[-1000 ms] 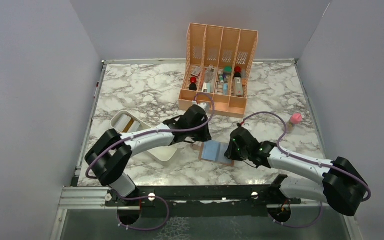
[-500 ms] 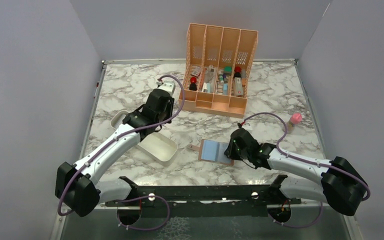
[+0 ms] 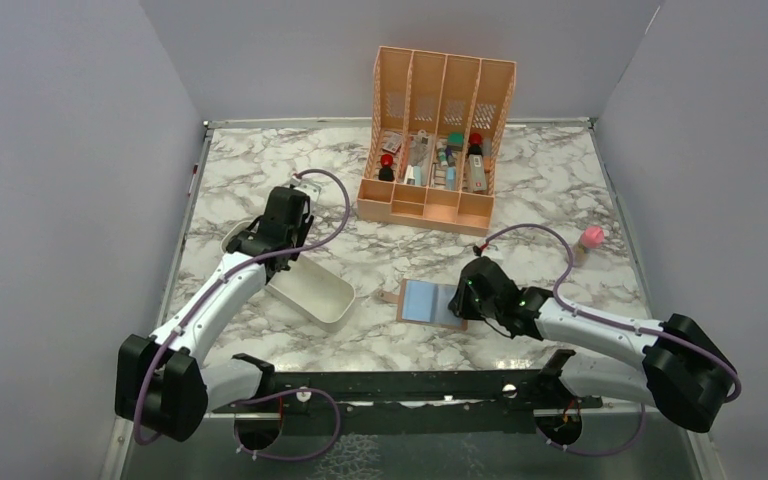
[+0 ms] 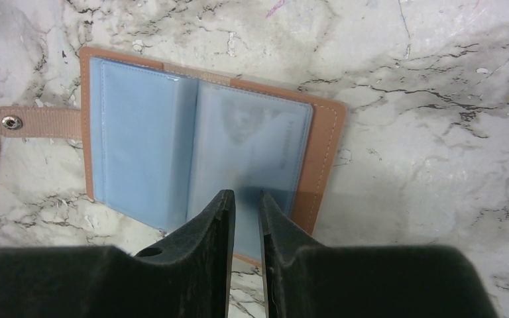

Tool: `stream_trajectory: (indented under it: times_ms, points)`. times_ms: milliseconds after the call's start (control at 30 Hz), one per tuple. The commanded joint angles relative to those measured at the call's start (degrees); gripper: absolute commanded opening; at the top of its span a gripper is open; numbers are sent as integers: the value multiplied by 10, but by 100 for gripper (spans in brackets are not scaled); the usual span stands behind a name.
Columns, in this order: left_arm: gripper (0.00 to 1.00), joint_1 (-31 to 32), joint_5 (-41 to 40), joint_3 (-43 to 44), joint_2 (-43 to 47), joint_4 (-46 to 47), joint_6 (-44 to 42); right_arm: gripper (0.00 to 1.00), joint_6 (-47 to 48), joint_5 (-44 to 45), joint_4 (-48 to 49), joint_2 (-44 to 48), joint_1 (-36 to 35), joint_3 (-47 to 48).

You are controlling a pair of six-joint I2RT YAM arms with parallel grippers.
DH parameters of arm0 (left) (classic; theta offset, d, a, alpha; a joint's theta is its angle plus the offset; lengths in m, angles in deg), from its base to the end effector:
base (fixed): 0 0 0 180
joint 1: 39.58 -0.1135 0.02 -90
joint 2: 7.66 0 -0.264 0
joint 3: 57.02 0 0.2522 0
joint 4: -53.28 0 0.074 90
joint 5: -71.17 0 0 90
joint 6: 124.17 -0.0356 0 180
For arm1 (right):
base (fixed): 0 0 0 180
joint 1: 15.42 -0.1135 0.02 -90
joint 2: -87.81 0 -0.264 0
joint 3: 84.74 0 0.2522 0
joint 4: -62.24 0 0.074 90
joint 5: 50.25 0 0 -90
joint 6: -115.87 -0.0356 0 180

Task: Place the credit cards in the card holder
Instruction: Turn over the card slot in the card holder, then pick up the credit card from the storage box.

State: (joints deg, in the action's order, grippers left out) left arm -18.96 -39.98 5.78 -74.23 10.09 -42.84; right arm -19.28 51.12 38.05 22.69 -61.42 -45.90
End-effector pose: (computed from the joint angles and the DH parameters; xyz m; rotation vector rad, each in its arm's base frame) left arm 0.2290 -0.0724 0.2608 0.4248 2.3067 0.3383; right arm 0.1470 0.1421 0.1573 0.0704 2.4838 0.4642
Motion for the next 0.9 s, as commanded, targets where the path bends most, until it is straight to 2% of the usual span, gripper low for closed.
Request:
stream_trajectory:
  times_ms: [0, 300, 433, 733, 867]
  points:
    - [50, -13, -12, -14, -8, 7, -72, 24, 15, 3, -8, 12, 4, -14]
    - [54, -15, -27, -82, 10, 62, -151, 25, 30, 2, -11, 13, 8, -12]
    - [54, -26, -47, -79, -20, 73, -166, 25, 35, 0, -10, 16, 8, -10]
    - [57, -35, -26, -87, -54, 100, -176, 25, 39, -6, -6, 13, 8, -5]
    - [58, -36, -54, -99, -58, 136, -197, 25, 36, -8, -4, 14, 8, -4]
